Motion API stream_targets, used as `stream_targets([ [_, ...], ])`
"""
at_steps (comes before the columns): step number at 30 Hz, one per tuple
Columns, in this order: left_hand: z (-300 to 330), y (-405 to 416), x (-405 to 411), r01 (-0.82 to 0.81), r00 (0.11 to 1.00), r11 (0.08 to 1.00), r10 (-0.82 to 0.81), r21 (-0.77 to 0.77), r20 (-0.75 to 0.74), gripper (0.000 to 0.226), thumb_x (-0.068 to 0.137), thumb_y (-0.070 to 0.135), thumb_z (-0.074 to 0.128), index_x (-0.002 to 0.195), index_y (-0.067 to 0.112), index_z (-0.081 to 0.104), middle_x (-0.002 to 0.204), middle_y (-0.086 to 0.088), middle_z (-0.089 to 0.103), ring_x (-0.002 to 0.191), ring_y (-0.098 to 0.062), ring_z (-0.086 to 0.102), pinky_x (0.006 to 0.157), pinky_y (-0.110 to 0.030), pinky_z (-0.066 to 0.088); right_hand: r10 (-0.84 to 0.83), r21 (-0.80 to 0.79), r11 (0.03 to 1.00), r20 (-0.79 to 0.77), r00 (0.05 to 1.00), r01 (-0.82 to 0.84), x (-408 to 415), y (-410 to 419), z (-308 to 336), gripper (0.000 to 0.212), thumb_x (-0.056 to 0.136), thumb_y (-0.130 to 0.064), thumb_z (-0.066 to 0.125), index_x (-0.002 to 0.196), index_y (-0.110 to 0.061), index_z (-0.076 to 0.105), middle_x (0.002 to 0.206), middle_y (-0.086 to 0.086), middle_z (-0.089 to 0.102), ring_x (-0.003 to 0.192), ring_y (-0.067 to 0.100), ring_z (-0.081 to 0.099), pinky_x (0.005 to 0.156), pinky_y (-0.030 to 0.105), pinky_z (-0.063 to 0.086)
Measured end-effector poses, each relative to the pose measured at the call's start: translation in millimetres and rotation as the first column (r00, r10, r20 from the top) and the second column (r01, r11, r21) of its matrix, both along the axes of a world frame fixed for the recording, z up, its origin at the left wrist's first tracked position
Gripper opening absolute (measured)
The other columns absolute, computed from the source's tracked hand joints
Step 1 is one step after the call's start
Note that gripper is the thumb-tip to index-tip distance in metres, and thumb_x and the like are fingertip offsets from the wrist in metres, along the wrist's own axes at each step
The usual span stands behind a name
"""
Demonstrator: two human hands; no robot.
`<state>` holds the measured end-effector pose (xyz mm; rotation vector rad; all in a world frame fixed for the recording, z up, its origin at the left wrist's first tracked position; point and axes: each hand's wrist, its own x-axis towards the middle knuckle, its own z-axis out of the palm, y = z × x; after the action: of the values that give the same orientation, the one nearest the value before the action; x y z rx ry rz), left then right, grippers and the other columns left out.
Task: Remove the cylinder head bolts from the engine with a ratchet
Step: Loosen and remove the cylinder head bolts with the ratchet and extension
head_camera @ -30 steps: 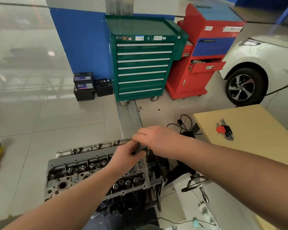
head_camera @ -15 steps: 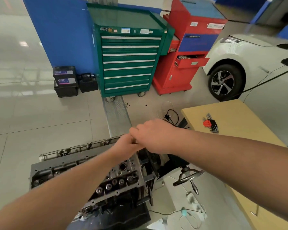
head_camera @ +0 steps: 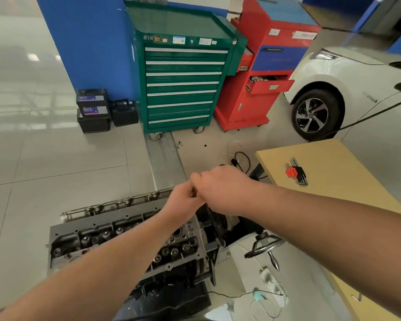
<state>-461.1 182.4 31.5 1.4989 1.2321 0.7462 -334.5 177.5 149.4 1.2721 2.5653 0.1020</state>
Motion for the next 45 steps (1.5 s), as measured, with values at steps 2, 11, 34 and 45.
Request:
stream_targets([
  [2, -1, -27, 15, -0.301, 0.943, 0.953, 0.299, -0.007, 0.145, 0.018, 0.092, 0.009, 0.065, 0.088, 0.026, 0.068, 0.083, 0.002, 0.071, 0.078, -0.018, 0.065, 0.070, -0.033, 0.053, -0.048, 0.014, 0.999, -0.022, 0.999, 0.048, -1, -3, -5, 0.021, 0.096, -0.021, 0.060, 0.099, -0.020, 0.039, 0.068, -0.005, 0.039, 0.054, 0.019, 0.038, 0.044, 0.029, 0.022],
  [11, 10, 8, 15, 0.142, 0.974, 0.989, -0.147, -0.039, -0.171, 0.033, 0.100, -0.004, 0.057, 0.093, 0.028, 0.053, 0.093, 0.004, 0.059, 0.081, 0.000, 0.059, 0.075, -0.013, 0.052, 0.002, 0.000, 1.000, -0.048, 0.999, -0.002, -2, -3, -1, 0.019, 0.096, -0.017, 0.060, 0.109, -0.018, 0.046, 0.085, -0.002, 0.039, 0.074, 0.023, 0.051, 0.052, 0.035, 0.032],
  [34, -27, -3, 8, -0.064, 0.998, 0.997, 0.064, -0.035, 0.000, 0.011, 0.094, 0.025, 0.062, 0.098, 0.016, 0.065, 0.089, -0.008, 0.069, 0.077, -0.018, 0.064, 0.077, -0.042, 0.057, -0.027, -0.045, 0.999, -0.071, 0.997, 0.024, 2, -7, 0, 0.024, 0.093, -0.012, 0.059, 0.113, -0.016, 0.048, 0.079, -0.004, 0.041, 0.065, 0.020, 0.043, 0.052, 0.033, 0.032],
  [45, -38, 12, 21, 0.008, 0.994, 0.993, 0.004, -0.120, 0.105, 0.027, 0.090, 0.018, 0.055, 0.075, -0.005, 0.055, 0.072, -0.029, 0.056, 0.065, -0.021, 0.045, 0.062, -0.037, 0.037, -0.032, -0.034, 0.999, -0.091, 0.995, 0.029, 5, -6, -4, 0.025, 0.092, -0.013, 0.062, 0.110, -0.022, 0.046, 0.086, -0.004, 0.037, 0.072, 0.022, 0.045, 0.056, 0.036, 0.034],
])
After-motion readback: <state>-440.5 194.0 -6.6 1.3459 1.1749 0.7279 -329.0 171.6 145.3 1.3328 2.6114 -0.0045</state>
